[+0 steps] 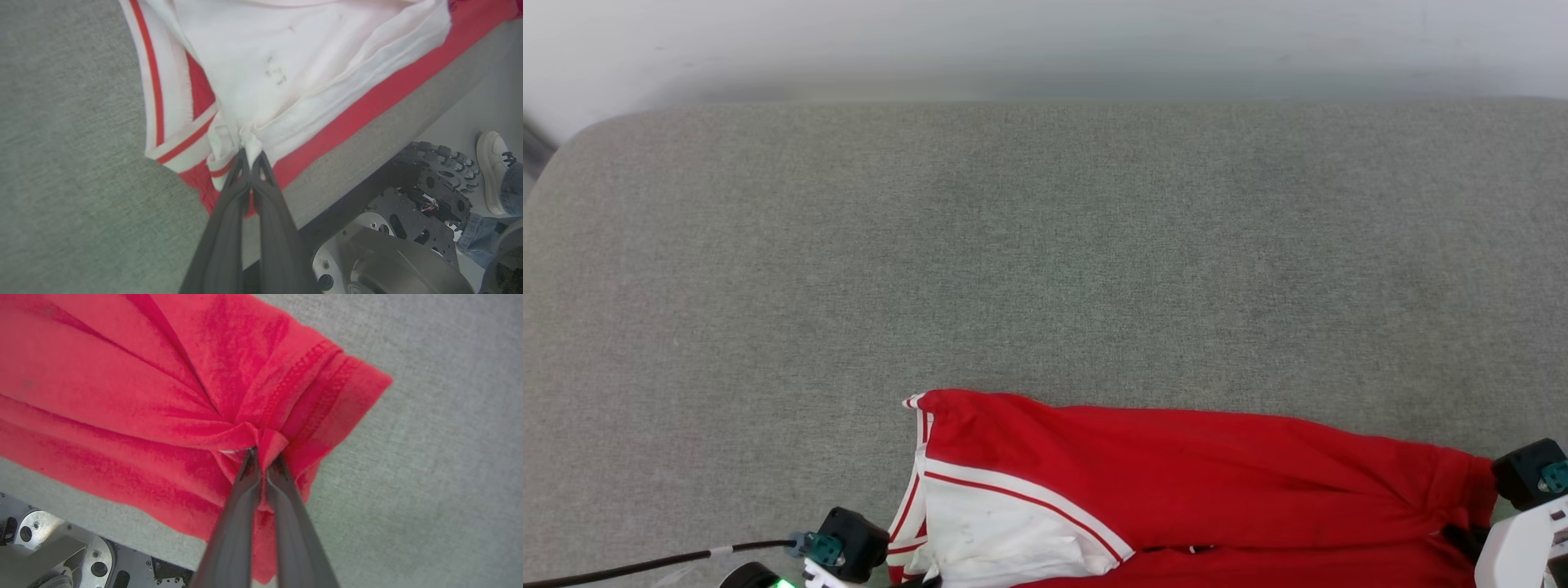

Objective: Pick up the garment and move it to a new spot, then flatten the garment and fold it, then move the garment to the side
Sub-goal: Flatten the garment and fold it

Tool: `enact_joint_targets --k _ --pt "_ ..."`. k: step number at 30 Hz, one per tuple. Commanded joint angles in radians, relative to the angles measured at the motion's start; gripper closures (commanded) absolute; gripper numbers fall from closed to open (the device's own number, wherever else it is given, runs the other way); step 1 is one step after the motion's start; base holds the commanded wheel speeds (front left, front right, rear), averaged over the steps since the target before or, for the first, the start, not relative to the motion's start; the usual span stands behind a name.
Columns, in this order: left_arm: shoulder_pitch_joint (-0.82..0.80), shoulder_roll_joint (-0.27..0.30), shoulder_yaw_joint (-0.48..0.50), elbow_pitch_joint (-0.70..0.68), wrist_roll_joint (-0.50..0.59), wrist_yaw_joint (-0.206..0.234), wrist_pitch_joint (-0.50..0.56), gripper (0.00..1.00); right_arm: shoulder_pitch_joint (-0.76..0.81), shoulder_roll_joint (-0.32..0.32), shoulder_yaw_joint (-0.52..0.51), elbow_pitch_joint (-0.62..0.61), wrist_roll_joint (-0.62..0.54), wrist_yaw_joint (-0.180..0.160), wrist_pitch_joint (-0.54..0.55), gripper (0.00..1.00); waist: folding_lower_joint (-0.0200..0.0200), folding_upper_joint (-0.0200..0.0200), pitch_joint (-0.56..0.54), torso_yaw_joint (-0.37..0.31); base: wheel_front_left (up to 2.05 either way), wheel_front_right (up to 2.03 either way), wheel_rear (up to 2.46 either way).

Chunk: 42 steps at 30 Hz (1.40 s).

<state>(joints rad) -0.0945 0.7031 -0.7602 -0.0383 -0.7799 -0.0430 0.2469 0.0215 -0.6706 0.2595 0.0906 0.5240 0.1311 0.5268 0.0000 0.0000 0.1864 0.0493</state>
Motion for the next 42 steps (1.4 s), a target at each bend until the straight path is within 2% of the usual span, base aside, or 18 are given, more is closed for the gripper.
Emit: enact_joint_targets --k 1,2,11,16,22,27,32,35,39,42 --pt "-0.013 -0.008 -0.002 0.007 0.003 -0.003 -0.009 0.6 -0.013 0.006 0.005 0.009 0.003 -0.001 -0.008 0.25 0.0 0.0 0.002 0.0 0.0 0.0 0.0" --pt "-0.019 -0.015 -0.002 0.016 0.009 -0.007 -0.02 0.0 -0.018 0.011 0.004 0.019 0.004 -0.001 -0.012 0.0 0.0 0.0 0.002 -0.001 0.0 0.0 0.0" --pt "-0.01 -0.051 0.006 0.079 0.012 -0.007 -0.098 0.0 -0.044 0.039 0.006 0.031 0.07 -0.001 -0.023 0.0 0.0 0.0 -0.055 -0.006 0.0 0.0 0.0" --pt "0.005 -0.053 0.054 0.044 -0.005 0.021 -0.169 0.0 -0.048 0.049 -0.058 -0.032 0.117 -0.001 -0.007 0.0 0.0 0.0 -0.102 -0.006 0.0 0.0 0.0" --pt "0.023 -0.06 0.145 -0.015 -0.013 0.071 -0.311 0.0 -0.024 0.083 -0.185 -0.114 0.13 -0.001 0.054 0.0 0.0 0.0 -0.14 0.003 0.0 0.0 0.0" --pt "0.06 -0.114 0.238 -0.03 -0.008 0.126 -0.477 0.0 0.021 0.155 -0.291 -0.131 0.087 -0.001 0.11 0.0 0.0 0.0 -0.151 0.017 0.0 0.0 0.0" --pt "0.108 -0.179 0.39 -0.046 0.025 0.144 -0.512 0.0 0.067 0.27 -0.413 -0.096 0.045 0.0 0.168 0.0 0.0 0.0 -0.144 0.036 0.0 0.0 0.0" --pt "0.154 -0.241 0.514 -0.076 0.099 0.116 -0.512 0.0 0.09 0.322 -0.477 -0.076 0.016 0.0 0.187 0.0 0.0 0.0 -0.134 0.047 0.0 0.0 0.0" --pt "0.186 -0.301 0.611 -0.103 0.229 0.017 -0.512 0.0 0.104 0.376 -0.535 -0.047 -0.002 0.0 0.183 0.0 0.0 0.0 -0.112 0.062 0.0 0.0 0.0" --pt "0.191 -0.351 0.658 -0.109 0.325 -0.033 -0.512 0.0 0.107 0.404 -0.554 -0.019 -0.002 0.0 0.176 0.0 0.0 0.0 -0.094 0.072 0.0 0.0 0.0"
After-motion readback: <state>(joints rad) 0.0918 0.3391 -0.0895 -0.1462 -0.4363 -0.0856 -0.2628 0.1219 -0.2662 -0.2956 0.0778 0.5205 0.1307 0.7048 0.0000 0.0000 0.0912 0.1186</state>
